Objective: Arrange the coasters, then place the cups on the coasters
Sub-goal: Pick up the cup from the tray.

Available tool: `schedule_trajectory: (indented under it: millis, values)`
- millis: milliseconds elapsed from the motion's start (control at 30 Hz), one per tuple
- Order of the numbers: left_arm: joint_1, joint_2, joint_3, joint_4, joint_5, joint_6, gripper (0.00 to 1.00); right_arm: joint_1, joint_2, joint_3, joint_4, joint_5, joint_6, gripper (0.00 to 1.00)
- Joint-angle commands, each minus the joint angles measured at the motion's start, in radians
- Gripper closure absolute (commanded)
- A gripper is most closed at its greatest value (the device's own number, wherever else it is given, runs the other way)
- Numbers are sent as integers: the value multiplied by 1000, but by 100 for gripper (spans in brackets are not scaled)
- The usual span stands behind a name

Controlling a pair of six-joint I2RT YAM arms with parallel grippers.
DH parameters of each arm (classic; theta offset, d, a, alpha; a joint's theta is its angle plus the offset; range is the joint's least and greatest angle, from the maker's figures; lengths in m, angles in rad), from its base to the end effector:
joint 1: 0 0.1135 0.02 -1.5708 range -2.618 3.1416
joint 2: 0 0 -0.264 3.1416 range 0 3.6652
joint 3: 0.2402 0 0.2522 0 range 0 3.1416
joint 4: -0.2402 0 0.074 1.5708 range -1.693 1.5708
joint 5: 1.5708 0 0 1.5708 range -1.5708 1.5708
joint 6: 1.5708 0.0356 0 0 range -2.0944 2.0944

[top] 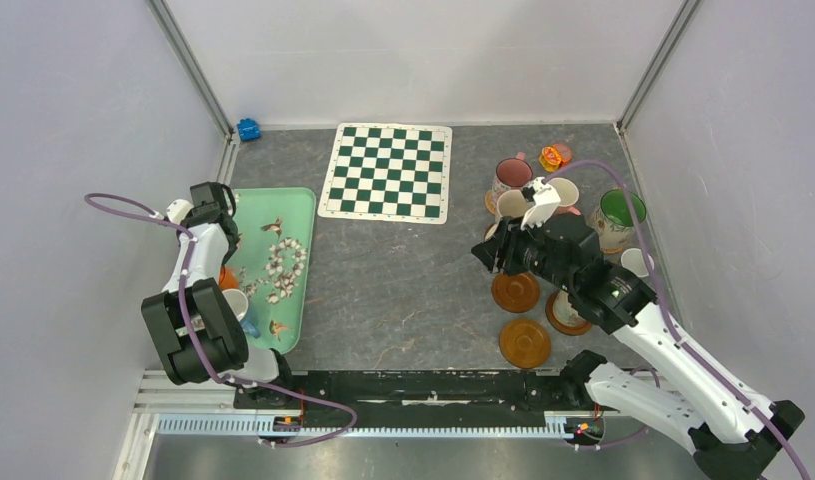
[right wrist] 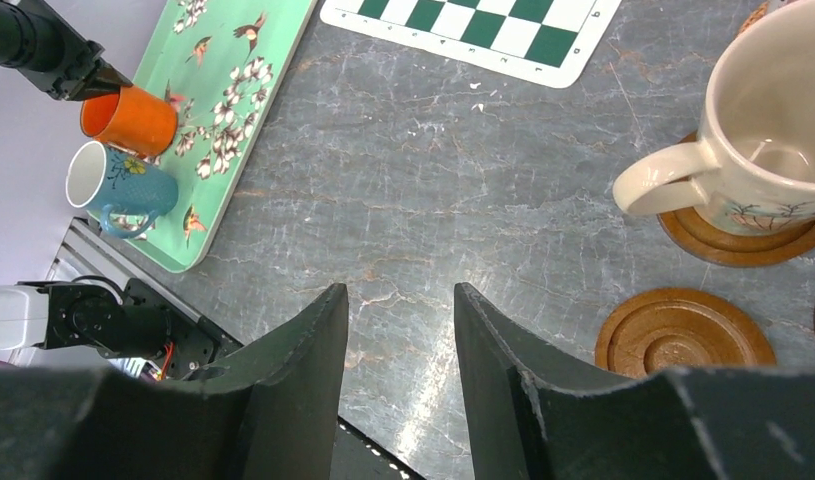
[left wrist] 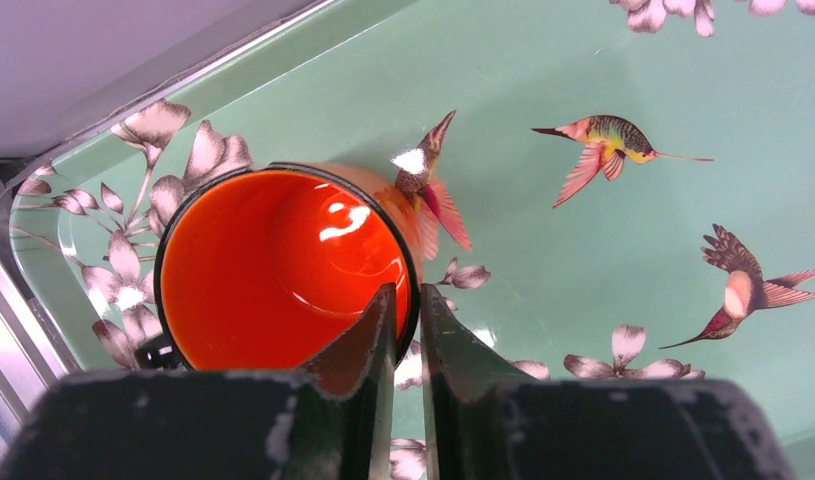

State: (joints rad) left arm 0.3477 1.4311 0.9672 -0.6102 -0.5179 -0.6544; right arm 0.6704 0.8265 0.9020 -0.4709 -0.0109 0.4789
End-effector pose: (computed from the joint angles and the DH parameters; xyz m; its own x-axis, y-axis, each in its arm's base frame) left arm 0.2564 0.1117 0.2267 -0.3406 -0.6860 -0.6430 -0.9140 0.4020 0.0553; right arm 0.1424 0.1134 0.3438 -0.5578 0.1458 -0.8171 -0.4193 0.8001 0.4290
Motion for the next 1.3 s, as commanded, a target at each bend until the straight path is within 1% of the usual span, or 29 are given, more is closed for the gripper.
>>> schedule_trajectory:
  millis: [0, 100, 367, 500, 600, 733, 933, 1000, 1067, 1100, 1167, 1267]
  values:
    - [4, 2, 2, 5, -11, 16, 84, 5, -22, -20, 24, 2, 3, 54]
    - [3, -6, 8, 0, 1, 24, 97, 5, -33, -21, 21, 5, 2, 54]
    - [2, -36, 53, -29, 12, 69, 98, 5, -49, -25, 15, 5, 7, 54]
    - [-3, -60, 61, -15, 38, 110, 98, 5, -53, -28, 14, 5, 13, 54]
    - [-15, -73, 54, 8, 85, 149, 98, 5, -56, -29, 16, 5, 16, 54]
    - [-57, -90, 51, 14, 86, 187, 98, 5, -60, -31, 15, 5, 19, 54]
    - [-168, -135, 66, 26, 74, 274, 98, 5, -60, -34, 13, 5, 21, 54]
    - [-206, -160, 68, 37, 106, 311, 98, 5, -61, -32, 14, 5, 21, 54]
    - [-243, -193, 59, 59, 187, 340, 98, 4, -61, -34, 13, 5, 21, 54]
    - [-271, -215, 49, 77, 218, 356, 98, 5, -62, -36, 13, 5, 21, 54]
    - [-333, -258, 36, 93, 223, 374, 98, 5, -62, -38, 12, 29, 17, 54]
    - [-499, -311, 18, 117, 239, 389, 98, 4, -61, -38, 7, 43, 4, 54]
